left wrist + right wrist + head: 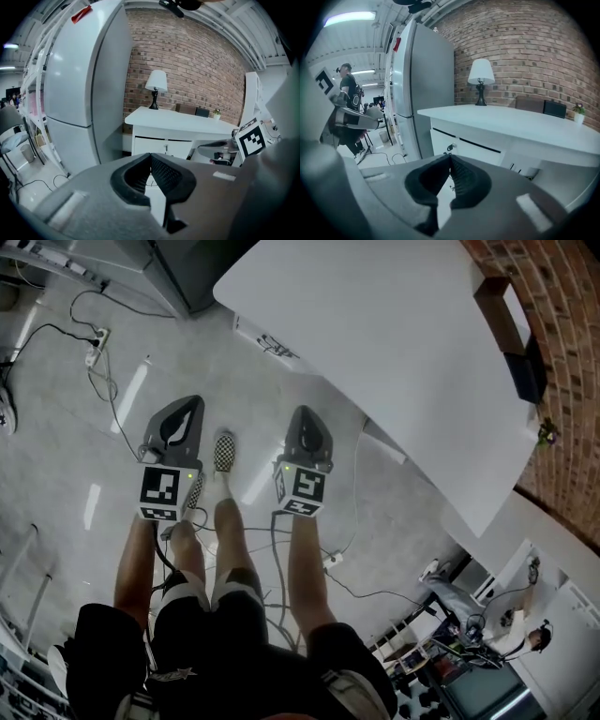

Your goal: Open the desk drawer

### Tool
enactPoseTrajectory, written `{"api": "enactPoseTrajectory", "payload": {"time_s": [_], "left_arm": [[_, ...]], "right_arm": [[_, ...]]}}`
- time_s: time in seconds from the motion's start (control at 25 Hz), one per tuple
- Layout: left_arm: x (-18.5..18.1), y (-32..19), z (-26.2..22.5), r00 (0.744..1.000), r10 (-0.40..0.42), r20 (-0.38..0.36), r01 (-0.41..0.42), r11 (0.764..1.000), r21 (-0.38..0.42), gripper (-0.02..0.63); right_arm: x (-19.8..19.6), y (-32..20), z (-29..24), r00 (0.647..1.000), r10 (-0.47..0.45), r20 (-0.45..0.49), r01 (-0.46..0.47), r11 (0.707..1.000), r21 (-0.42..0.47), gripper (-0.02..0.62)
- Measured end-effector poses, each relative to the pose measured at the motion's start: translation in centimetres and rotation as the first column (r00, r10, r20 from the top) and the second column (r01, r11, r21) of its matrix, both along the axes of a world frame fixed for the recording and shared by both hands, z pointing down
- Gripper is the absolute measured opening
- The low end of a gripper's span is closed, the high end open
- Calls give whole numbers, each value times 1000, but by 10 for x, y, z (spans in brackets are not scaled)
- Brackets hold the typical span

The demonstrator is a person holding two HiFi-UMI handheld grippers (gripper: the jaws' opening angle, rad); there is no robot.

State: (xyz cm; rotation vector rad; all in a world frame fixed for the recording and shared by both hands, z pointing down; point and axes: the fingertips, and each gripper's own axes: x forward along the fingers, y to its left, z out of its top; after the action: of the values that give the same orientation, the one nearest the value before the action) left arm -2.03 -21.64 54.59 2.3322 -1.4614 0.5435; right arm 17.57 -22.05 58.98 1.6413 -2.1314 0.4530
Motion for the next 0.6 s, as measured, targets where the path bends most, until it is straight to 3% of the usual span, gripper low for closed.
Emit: {"api": "enactPoseTrajectory", "payload": {"time_s": [0.36,0.6], "left_arm": [[1,-7,73,1000,16,-13,-16,1000,-21,11],[-5,-8,104,1000,2,-8,-2,999,-35,11]], "right_arm": [[-8,-23,61,997,-59,-58,60,998,11,3],[-17,-39,82,973,-135,-189,141,990,23,3]]}}
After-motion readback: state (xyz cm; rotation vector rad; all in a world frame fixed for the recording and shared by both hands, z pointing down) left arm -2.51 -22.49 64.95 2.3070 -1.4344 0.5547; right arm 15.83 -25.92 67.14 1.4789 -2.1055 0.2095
